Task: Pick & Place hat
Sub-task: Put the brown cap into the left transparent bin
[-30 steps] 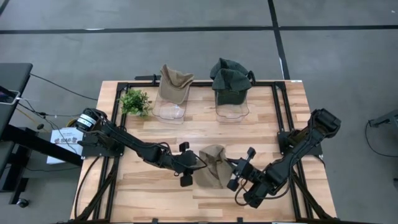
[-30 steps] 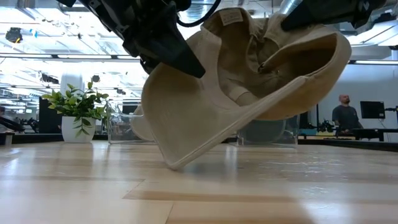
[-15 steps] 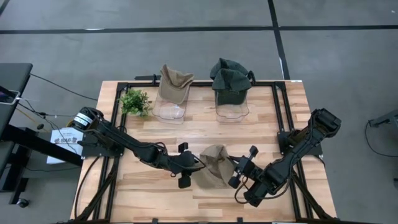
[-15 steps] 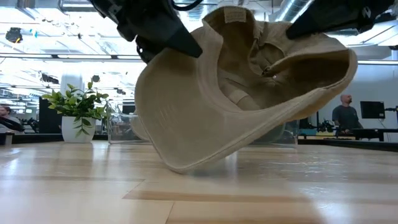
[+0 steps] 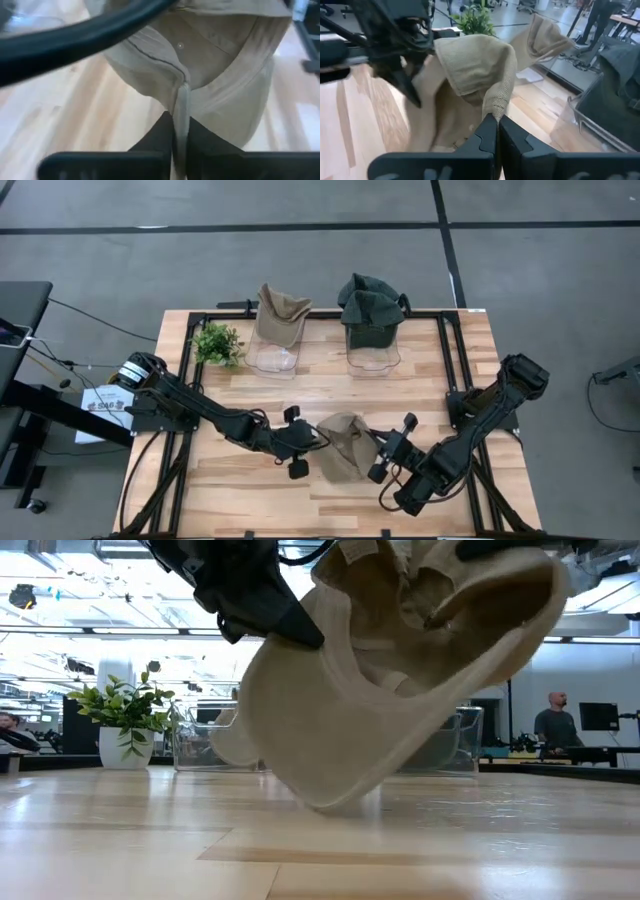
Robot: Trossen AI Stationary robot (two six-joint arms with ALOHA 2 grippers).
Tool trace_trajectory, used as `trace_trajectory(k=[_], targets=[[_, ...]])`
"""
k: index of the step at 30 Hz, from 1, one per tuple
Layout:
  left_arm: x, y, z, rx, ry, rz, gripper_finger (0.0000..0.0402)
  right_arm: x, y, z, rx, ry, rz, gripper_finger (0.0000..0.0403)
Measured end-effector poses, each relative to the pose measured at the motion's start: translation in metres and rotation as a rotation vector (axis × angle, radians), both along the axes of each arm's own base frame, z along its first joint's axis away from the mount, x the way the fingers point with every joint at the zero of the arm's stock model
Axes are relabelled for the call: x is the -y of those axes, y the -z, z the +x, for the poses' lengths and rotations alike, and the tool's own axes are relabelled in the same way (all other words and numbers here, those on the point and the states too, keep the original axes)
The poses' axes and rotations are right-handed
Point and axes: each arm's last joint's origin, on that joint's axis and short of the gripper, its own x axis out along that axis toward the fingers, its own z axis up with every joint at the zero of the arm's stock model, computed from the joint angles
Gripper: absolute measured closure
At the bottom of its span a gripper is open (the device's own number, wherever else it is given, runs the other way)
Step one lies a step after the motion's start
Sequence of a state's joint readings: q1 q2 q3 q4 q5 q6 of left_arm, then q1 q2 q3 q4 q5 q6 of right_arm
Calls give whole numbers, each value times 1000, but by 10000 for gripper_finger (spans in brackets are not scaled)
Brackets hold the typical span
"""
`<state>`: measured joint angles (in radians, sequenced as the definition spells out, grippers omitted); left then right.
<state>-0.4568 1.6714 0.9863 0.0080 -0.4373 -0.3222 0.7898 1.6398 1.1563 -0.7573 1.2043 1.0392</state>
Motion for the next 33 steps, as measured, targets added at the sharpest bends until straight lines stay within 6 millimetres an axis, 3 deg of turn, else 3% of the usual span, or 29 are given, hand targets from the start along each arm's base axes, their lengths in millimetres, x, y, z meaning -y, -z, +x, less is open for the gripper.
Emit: trace_trajectory(k=[12, 26, 33], targets=[[-7, -6, 2, 125, -246, 144, 388, 5, -9, 10, -26, 4, -24, 403], [4, -17, 5, 231, -204, 168, 389, 45, -6, 41, -171, 57, 54, 383], [4, -17, 3, 237, -231, 199, 389, 43, 5, 48, -218, -6, 108, 349]])
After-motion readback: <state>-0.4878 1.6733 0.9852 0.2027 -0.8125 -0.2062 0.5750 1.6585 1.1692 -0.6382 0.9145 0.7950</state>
